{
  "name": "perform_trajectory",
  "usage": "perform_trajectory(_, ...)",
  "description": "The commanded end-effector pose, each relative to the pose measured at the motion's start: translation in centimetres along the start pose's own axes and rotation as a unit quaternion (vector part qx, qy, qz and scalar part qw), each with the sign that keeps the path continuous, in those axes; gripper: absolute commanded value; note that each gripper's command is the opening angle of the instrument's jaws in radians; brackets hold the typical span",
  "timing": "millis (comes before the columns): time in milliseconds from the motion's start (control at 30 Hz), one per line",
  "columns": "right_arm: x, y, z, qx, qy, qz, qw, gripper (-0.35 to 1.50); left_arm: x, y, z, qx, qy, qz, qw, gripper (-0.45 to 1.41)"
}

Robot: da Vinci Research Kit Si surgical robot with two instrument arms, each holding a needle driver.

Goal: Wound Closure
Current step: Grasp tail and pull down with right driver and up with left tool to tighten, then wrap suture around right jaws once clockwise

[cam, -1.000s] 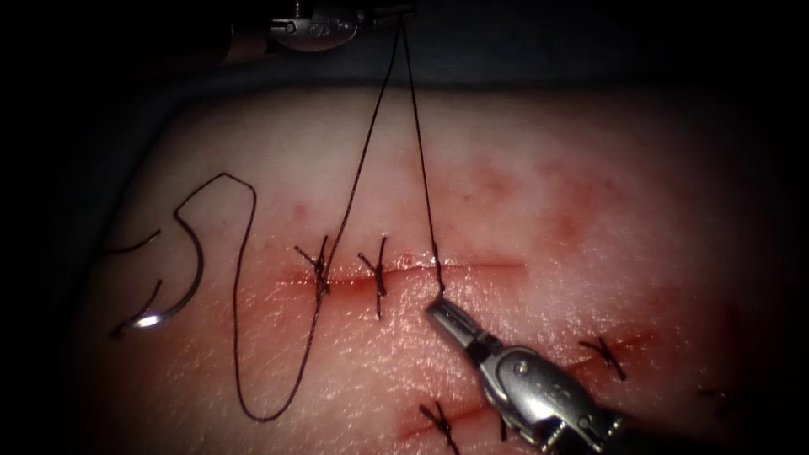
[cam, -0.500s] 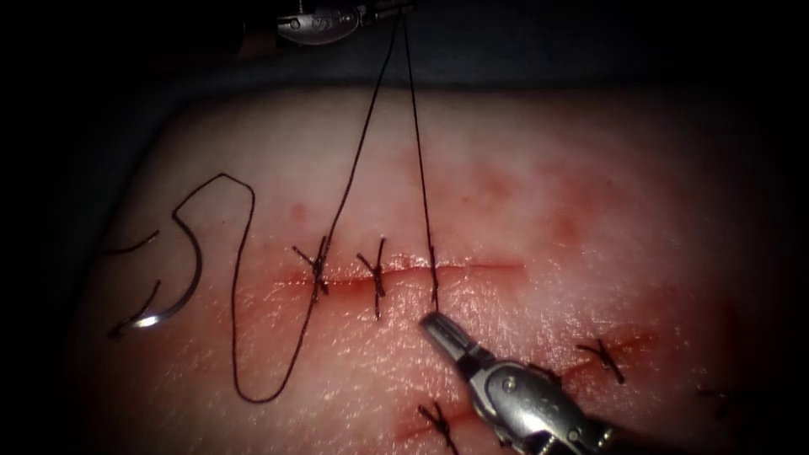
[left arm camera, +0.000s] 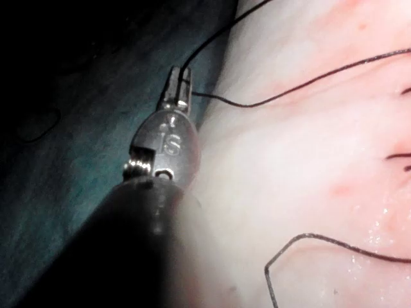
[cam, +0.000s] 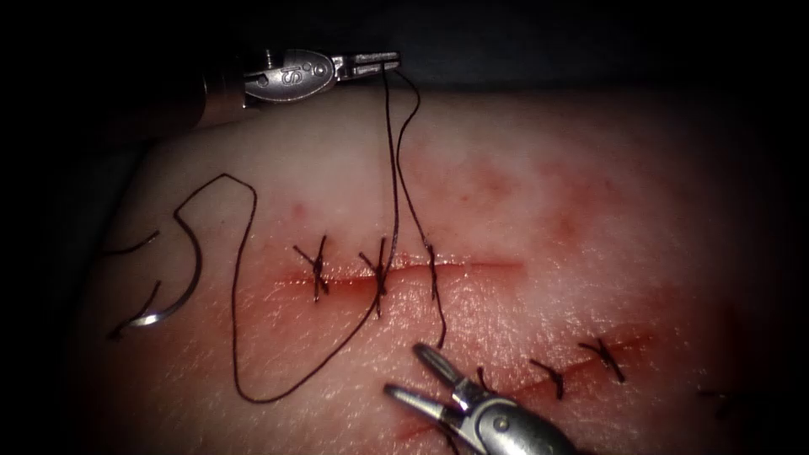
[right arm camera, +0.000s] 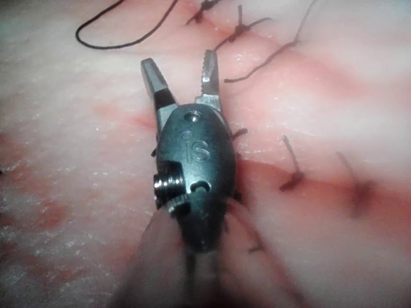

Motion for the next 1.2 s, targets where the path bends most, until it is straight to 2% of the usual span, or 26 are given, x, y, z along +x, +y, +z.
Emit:
perform_trajectory(33, 0.06, 0.02, 0.11, 0.013, 0.002, 0.003, 1.000, 1.18, 0.08, 0.00, 0.04, -0.017, 0.010, -0.003, 1.000, -0.45)
perform_trajectory(100, 0.11, 0.06, 0.10, 0.025, 0.002, 0.007, 1.000, 1.21, 0.27, 0.15, -0.04, -0.051, 0.032, -0.008, 0.998, -0.45)
perform_trajectory(167, 0.21, 0.17, 0.04, 0.053, 0.003, 0.013, 0.998, 1.28, 0.57, 0.34, -0.18, -0.113, 0.082, -0.017, 0.990, -0.45)
perform_trajectory(233, 0.31, 0.28, -0.02, 0.067, 0.003, 0.005, 0.998, 1.26, 0.78, 0.45, -0.30, -0.154, 0.129, -0.025, 0.979, -0.45)
perform_trajectory(400, 0.50, 0.53, -0.01, 0.074, -0.024, -0.021, 0.997, 1.16, 0.99, 0.63, -0.39, -0.184, 0.158, -0.027, 0.970, -0.45)
perform_trajectory(467, 0.54, 0.64, 0.10, 0.082, -0.036, -0.020, 0.996, 1.01, 1.10, 0.74, -0.38, -0.185, 0.157, -0.023, 0.970, -0.45)
perform_trajectory(600, 0.49, 0.73, 0.30, 0.103, -0.075, -0.020, 0.992, 0.64, 1.23, 0.86, -0.35, -0.175, 0.149, -0.021, 0.973, -0.45)
perform_trajectory(633, 0.46, 0.74, 0.37, 0.113, -0.089, -0.020, 0.989, 0.36, 1.26, 0.88, -0.34, -0.168, 0.149, -0.021, 0.974, -0.45)
perform_trajectory(667, 0.43, 0.75, 0.43, 0.127, -0.095, -0.019, 0.987, -0.30, 1.31, 0.90, -0.33, -0.160, 0.150, -0.020, 0.976, -0.45)
perform_trajectory(700, 0.39, 0.77, 0.49, 0.144, -0.102, -0.019, 0.984, -0.35, 1.35, 0.92, -0.33, -0.155, 0.149, -0.020, 0.976, -0.45)
perform_trajectory(800, 0.29, 0.81, 0.72, 0.175, -0.110, -0.025, 0.978, -0.35, 1.47, 0.96, -0.33, -0.140, 0.153, -0.021, 0.978, -0.45)
perform_trajectory(1000, 0.20, 1.00, 1.26, 0.220, -0.087, -0.038, 0.971, -0.35, 1.76, 1.05, -0.35, -0.119, 0.164, -0.022, 0.979, -0.45)
perform_trajectory(1100, 0.23, 1.12, 1.44, 0.232, -0.057, -0.025, 0.971, -0.35, 1.83, 1.13, -0.35, -0.120, 0.179, -0.020, 0.976, -0.45)
perform_trajectory(1200, 0.25, 1.26, 1.65, 0.263, -0.035, -0.008, 0.964, -0.35, 1.84, 1.22, -0.34, -0.124, 0.193, -0.022, 0.973, -0.45)
